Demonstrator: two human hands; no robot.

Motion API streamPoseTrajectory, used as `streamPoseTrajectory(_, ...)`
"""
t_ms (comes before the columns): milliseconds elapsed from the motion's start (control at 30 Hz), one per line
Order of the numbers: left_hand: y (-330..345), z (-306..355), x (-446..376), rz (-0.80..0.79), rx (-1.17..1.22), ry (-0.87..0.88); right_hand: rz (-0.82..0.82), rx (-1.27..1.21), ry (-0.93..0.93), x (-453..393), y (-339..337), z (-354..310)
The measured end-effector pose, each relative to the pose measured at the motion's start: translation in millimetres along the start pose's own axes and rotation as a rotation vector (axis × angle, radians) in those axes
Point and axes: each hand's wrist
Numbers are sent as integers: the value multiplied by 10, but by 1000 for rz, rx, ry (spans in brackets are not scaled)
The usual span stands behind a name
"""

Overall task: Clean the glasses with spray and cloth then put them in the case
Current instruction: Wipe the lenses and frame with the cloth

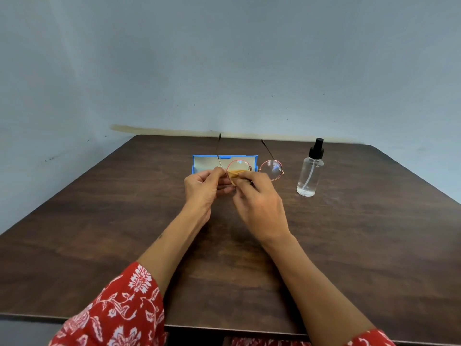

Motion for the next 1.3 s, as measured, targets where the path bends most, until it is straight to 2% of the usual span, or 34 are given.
streamPoseTrajectory(200,0,-21,2,-25,2,-11,76,46,137,-34,-14,71)
streamPoseTrajectory(467,-24,-25,-17,-18,-6,5,-17,-8,9,-6,-33,-4)
streamPoseTrajectory(633,-22,-31,-25,-16,-2,6,49,42,155,-35,-40,53)
streamPoseTrajectory(700,-14,-35,-17,-22,-8,2,62,44,134,-39,-44,42)
streamPoseTrajectory(867,-22,-25,-30,-4,7,12,-27,-21,12,-7,-58,-49)
streamPoseTrajectory(1067,-37,-21,-37,-10,14,5,6,21,112,-11,-44,-10)
streamPoseTrajectory(1167,-14,-28,-19,-18,20,1,25,30,65,-26,-48,-17)
streamPoseTrajectory(1300,-21,-12,-14,0,16,10,-34,28,-5,1,-33,-34)
Point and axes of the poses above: each hand's wrist, its own x-axis away from the middle knuckle, its own y-axis out of the palm, z = x × y, and after that the axes turned 14 degrees about x, right-handed
